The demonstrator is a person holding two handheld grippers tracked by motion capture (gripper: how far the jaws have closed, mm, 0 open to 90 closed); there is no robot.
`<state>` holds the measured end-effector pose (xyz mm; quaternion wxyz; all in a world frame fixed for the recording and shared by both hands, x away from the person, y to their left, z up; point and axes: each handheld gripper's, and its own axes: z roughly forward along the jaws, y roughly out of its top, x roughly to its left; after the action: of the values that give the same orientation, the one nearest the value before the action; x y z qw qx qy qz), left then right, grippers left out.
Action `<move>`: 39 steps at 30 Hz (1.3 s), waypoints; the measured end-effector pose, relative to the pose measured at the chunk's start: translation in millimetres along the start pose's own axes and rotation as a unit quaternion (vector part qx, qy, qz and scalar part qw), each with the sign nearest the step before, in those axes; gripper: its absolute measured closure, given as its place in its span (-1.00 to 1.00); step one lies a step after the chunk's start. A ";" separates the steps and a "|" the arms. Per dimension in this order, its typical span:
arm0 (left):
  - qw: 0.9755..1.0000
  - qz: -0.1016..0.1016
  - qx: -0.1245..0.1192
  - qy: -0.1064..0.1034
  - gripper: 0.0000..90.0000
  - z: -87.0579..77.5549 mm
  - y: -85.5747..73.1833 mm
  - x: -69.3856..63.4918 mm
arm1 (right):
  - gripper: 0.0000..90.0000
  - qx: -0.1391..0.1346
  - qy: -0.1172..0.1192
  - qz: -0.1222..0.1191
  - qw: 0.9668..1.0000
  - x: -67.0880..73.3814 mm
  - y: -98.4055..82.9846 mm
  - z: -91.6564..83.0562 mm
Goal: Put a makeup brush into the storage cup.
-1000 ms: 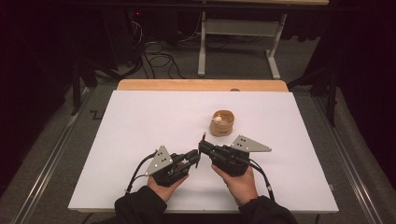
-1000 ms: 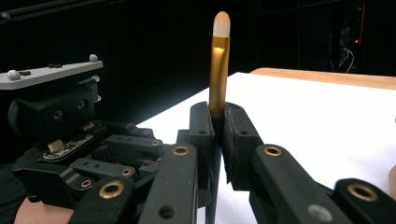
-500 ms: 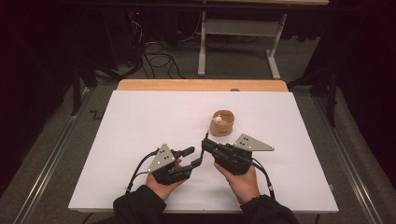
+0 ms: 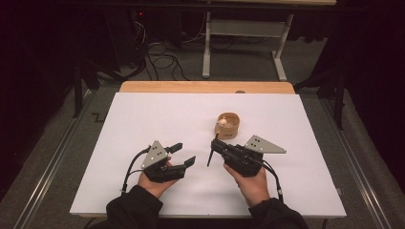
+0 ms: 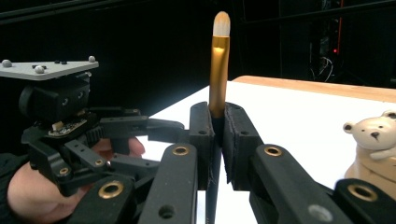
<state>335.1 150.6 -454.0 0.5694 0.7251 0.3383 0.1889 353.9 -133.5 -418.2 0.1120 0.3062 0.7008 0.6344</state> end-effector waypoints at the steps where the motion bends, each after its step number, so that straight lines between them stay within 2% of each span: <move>1: 1.000 -0.001 0.003 0.002 -0.34 -1.1 -0.2 1.6 | 0.87 -0.001 0.000 0.001 1.000 -0.8 0.4 -0.9; 13: 0.999 -0.007 0.036 0.022 -0.62 -13.0 -8.0 16.8 | 0.87 -0.006 -0.014 -0.006 1.000 -6.3 2.9 -7.2; 17: 0.998 -0.007 0.046 0.031 -0.65 -18.0 -13.9 24.6 | 0.87 -0.005 -0.019 -0.010 1.000 -7.8 3.5 -8.9; 23: 0.998 -0.010 0.036 0.046 -0.66 -28.7 -17.2 31.3 | 0.87 -0.008 -0.027 -0.012 1.000 -11.3 4.8 -11.6; 27: 0.998 -0.005 0.045 0.044 -0.67 -32.2 -20.6 32.5 | 0.87 -0.007 -0.033 -0.015 0.999 -13.3 4.9 -12.9; 33: 0.998 -0.017 0.044 0.044 -0.72 -34.8 -22.3 35.5 | 0.87 -0.008 -0.044 -0.020 0.999 -16.3 5.0 -14.0; 39: 0.997 -0.005 0.050 0.051 -0.77 -33.0 -22.8 33.1 | 0.87 -0.011 -0.059 -0.024 0.998 -20.8 6.5 -18.2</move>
<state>330.2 199.8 -470.1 0.5156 0.7401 0.3797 0.2053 362.2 -160.2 -413.7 0.1720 0.3248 0.6933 0.6199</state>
